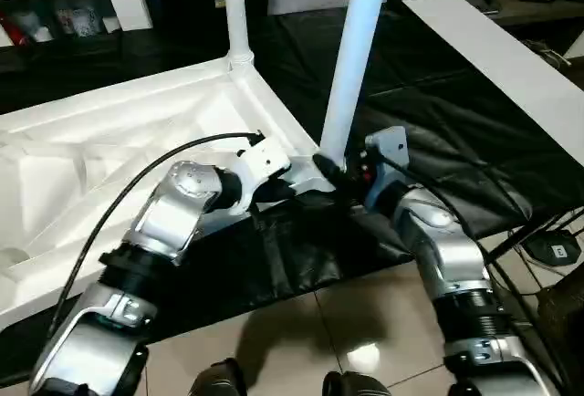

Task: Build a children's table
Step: Rotate leg to tighten

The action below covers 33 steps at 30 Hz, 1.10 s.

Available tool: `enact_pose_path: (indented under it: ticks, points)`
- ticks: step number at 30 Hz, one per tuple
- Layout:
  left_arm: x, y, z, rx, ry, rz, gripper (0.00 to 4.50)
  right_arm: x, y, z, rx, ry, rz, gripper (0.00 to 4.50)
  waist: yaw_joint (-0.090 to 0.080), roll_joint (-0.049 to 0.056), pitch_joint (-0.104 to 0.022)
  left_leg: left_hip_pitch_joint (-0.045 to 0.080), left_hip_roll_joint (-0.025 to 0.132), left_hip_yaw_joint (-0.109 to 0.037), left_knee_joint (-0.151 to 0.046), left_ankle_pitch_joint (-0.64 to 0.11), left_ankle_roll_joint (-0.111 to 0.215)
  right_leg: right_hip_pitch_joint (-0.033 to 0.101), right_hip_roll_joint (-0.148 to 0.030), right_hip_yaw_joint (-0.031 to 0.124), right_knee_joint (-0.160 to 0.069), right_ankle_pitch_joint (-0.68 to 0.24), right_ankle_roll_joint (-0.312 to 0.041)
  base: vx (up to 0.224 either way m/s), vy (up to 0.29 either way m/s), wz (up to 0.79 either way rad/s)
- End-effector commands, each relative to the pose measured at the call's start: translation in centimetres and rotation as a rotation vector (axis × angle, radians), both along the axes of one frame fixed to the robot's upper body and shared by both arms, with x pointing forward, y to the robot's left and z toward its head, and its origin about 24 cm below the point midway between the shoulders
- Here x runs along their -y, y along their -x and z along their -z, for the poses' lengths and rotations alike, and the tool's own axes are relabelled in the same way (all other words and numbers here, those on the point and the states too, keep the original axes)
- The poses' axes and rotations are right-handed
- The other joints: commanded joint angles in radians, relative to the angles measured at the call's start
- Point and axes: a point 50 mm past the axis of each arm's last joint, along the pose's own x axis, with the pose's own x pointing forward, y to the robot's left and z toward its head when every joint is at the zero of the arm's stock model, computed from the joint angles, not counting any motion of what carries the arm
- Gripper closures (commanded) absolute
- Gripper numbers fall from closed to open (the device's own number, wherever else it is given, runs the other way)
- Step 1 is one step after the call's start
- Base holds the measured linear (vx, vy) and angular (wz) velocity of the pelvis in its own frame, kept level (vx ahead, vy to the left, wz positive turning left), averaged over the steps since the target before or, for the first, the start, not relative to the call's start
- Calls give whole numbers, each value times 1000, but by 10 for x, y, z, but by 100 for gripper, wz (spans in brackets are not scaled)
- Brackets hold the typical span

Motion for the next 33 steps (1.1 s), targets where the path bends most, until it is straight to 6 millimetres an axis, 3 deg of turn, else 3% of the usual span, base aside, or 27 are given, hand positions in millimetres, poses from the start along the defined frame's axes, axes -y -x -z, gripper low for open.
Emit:
enact_pose_path:
  ticks: [1,5,12,14,17,33]
  points:
    - [5,6,-1,27,9,121,450,-4,7,-2,12,8,-184,87,2,-1,-67,31,47,-23,-50,-164,66,48,-70,34,-66,-17,-226,0,0,0]
    - [-2,12,0,12,-5,233,450,8,15,-7,41,84,-381,54,5,0,-66,32,49,-21,-49,-167,76,46,-71,34,-63,-25,-238,0,0,0]
    - [-12,21,-1,-60,-27,389,450,18,20,-13,36,133,-581,54,17,1,-68,37,55,-18,-47,-167,85,39,-70,31,-59,-38,-265,0,0,0]
    - [-17,22,-1,-68,-55,430,450,21,21,-14,10,145,-646,88,23,0,-68,38,55,-18,-46,-170,84,39,-71,31,-58,-47,-268,0,0,0]
    - [-25,23,-3,-84,-101,484,450,28,20,-15,-30,176,-734,97,29,-2,-67,37,55,-17,-47,-182,78,39,-73,31,-59,-76,-264,0,0,0]
    - [-31,24,-3,-94,-119,516,450,25,19,-13,-52,192,-833,224,32,-6,-67,37,56,-16,-44,-156,84,38,-73,31,-54,-59,-275,0,0,0]
